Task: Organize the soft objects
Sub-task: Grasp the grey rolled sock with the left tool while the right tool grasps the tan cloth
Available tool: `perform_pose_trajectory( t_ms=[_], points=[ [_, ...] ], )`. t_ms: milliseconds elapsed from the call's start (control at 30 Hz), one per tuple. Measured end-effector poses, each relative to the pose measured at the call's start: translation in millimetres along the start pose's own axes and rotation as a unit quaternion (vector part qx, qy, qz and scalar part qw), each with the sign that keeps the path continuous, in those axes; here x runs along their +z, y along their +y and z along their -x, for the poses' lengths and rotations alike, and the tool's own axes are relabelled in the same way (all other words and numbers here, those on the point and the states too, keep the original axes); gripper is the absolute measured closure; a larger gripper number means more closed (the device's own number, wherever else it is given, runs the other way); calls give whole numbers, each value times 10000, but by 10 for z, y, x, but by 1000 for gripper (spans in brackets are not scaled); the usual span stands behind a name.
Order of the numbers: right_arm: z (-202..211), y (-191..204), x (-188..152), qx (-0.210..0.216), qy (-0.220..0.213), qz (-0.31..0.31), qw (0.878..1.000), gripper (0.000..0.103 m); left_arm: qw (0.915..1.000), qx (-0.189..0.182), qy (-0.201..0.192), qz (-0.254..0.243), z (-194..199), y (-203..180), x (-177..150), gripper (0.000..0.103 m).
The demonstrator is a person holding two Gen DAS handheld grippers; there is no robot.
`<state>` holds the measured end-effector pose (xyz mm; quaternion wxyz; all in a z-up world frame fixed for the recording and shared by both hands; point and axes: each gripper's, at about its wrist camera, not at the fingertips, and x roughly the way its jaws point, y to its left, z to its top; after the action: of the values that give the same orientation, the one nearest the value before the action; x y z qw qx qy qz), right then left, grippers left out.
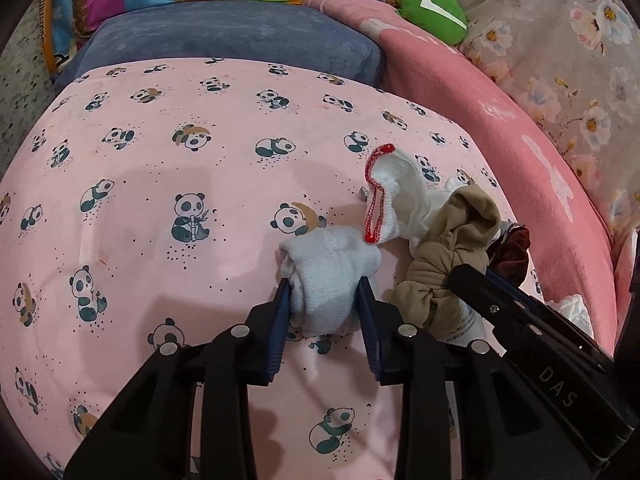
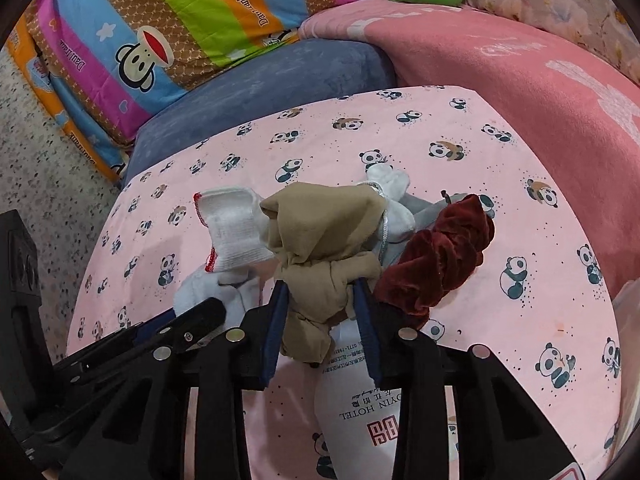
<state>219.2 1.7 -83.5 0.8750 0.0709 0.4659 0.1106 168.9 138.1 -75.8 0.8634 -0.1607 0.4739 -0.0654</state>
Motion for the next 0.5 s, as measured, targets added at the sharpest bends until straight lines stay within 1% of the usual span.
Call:
perform_pose_trajectory(
  t_ms=[100, 200, 500],
  points=[
    [25, -10, -23, 60, -14, -4, 10000, 79, 10000, -13, -32, 6, 44, -34, 9, 72],
    [114, 4, -57, 119, -107, -2, 9999, 81, 9999, 8, -118, -52, 122, -93, 10, 72],
    [627, 29, -167, 126, -483, -48, 9987, 81, 9989, -3, -362, -290, 422, -313, -44, 72]
  ],
)
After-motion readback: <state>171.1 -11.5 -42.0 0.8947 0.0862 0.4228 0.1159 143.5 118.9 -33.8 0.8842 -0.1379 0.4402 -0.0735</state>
